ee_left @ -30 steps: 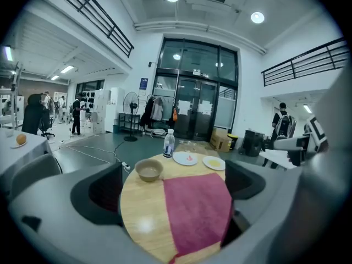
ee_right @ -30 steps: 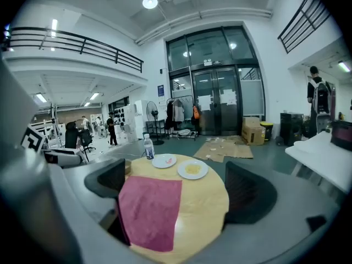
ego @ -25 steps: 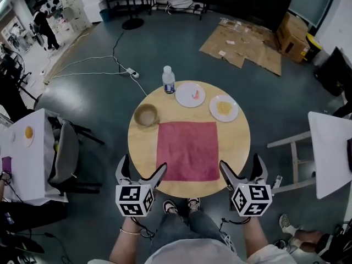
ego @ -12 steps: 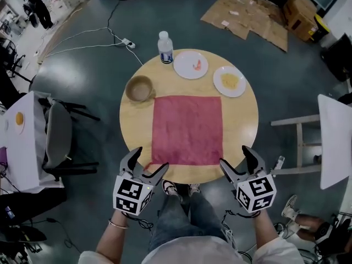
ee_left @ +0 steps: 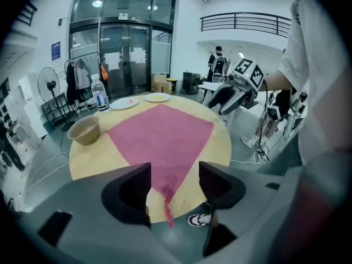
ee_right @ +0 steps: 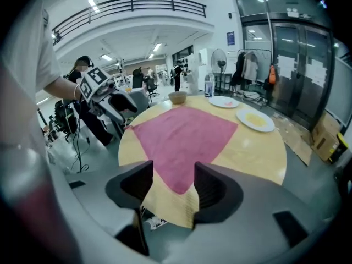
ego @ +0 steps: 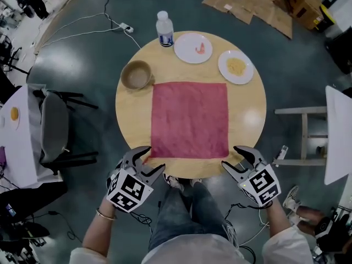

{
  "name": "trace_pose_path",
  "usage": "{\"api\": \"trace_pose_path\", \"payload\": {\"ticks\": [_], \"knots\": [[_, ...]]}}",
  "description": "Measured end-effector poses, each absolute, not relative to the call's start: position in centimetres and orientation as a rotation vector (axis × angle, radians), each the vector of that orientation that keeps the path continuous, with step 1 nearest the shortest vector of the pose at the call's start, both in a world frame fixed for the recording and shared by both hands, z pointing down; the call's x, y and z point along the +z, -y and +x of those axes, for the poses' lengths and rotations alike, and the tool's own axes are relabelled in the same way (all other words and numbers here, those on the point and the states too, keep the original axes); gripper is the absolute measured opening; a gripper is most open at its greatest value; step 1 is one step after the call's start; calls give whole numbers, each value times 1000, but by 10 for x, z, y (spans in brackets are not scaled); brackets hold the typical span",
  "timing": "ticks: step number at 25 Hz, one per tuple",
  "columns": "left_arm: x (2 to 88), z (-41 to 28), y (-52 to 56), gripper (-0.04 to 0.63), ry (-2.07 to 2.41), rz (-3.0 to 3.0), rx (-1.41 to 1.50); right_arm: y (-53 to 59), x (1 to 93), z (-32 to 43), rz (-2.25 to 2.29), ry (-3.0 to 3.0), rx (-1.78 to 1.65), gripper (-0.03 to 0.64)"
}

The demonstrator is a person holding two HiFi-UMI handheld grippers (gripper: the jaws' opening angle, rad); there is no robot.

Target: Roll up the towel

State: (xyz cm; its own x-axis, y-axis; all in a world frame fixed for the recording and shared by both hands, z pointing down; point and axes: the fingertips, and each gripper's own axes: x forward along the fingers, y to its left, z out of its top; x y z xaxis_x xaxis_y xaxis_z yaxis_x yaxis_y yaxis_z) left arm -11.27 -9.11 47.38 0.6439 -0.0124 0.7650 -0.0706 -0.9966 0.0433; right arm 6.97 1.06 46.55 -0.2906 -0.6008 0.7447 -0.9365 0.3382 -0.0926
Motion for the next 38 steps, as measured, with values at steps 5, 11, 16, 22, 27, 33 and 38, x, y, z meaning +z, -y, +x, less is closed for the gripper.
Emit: {"api": "trace_pose_path", "payload": {"ticks": [5, 11, 16, 22, 27, 33, 38], "knots": [[491, -116, 84, 262, -97, 2799, 1456, -17, 483, 59, 1172, 2008, 670, 214], [504, -120, 83, 240, -215, 2813, 1540, -21, 498, 55, 1046, 1997, 628, 187], [515, -121, 83, 233, -289, 2798, 1584, -22, 506, 56, 963, 1976, 604, 169], [523, -119, 81, 200, -324, 2795, 1603, -24, 516, 59, 891, 1953, 574, 146], [529, -120, 81, 161, -320, 2794, 1621, -27, 522, 60, 872, 1931, 561, 124], [531, -120, 80, 151, -320, 2767, 1604, -25, 524, 63, 878, 1918, 539, 101], [532, -118, 89, 38, -259, 2770, 1595, -24, 525, 63, 897, 1920, 545, 88]]}}
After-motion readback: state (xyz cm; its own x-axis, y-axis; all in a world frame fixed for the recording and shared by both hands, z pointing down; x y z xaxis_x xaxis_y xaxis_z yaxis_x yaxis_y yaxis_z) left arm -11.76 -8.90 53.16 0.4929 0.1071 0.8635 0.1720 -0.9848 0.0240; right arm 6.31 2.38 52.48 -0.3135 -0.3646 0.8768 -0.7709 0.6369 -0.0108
